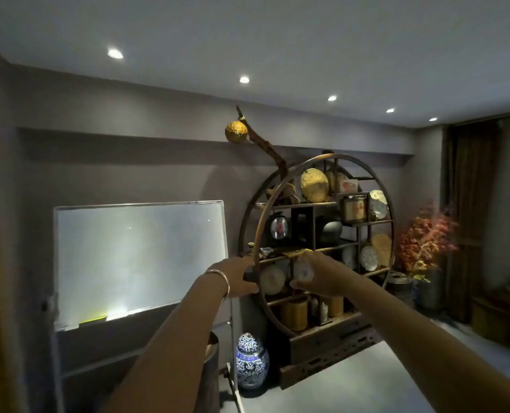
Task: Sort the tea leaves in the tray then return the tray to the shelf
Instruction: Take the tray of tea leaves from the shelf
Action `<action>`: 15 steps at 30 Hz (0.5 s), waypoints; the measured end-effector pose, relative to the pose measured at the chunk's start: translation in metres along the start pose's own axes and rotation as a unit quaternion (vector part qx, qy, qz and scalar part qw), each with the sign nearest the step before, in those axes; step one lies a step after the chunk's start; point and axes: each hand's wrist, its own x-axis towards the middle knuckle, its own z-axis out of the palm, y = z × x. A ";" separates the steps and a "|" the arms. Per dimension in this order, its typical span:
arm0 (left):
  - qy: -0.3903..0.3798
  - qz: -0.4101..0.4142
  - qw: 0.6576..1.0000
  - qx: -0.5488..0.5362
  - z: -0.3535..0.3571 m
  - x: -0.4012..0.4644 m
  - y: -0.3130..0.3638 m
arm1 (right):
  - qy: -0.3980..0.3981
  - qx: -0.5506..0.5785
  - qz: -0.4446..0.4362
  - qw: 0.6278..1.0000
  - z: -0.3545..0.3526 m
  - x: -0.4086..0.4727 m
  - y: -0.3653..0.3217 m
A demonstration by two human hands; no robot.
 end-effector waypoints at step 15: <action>-0.017 0.114 0.993 0.035 0.067 0.328 -0.128 | -0.008 0.003 0.114 0.993 0.087 0.267 0.140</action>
